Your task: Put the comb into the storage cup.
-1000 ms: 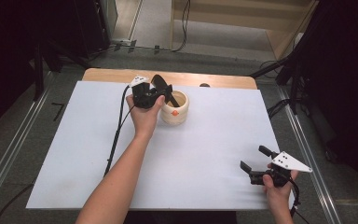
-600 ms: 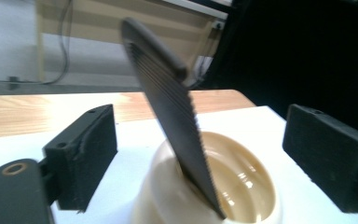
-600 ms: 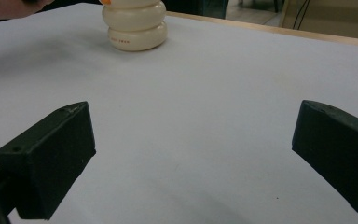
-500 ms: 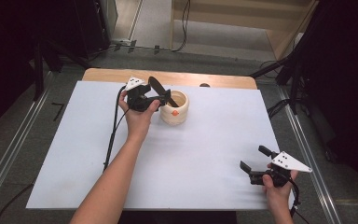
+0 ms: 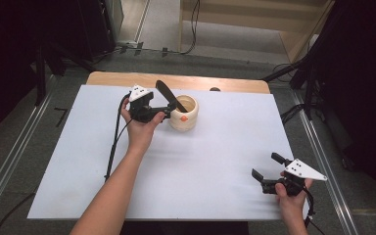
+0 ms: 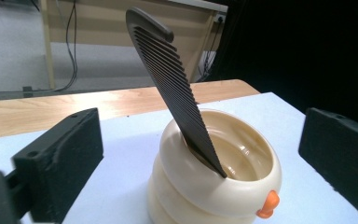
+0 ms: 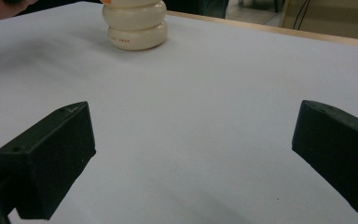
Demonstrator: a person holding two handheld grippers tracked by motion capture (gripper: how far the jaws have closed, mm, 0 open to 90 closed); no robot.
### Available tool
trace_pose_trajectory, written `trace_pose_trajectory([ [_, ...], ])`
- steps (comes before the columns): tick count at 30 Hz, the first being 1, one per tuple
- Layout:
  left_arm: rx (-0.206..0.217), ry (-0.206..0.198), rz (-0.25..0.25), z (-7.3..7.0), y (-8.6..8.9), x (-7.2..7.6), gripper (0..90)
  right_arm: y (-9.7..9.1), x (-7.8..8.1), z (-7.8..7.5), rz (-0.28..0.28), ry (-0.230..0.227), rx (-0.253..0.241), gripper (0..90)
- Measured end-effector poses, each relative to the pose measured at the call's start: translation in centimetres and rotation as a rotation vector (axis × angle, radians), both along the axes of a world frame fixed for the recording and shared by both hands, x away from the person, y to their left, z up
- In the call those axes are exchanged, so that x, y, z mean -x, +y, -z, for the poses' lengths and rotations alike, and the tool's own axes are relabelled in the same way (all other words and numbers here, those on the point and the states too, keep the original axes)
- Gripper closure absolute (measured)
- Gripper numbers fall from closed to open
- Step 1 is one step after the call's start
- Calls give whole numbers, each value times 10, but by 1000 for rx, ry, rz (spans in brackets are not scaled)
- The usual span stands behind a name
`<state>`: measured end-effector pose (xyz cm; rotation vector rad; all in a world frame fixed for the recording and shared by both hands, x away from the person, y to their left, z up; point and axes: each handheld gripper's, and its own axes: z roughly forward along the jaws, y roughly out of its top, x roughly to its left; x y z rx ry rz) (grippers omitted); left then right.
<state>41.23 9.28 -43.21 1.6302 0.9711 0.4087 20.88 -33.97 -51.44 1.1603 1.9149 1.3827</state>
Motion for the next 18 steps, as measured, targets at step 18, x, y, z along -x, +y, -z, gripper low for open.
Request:
trace_pose_trajectory([
  [18,-12,-50,23,1,17,22,0,1,0,0,1,1,6,0],
])
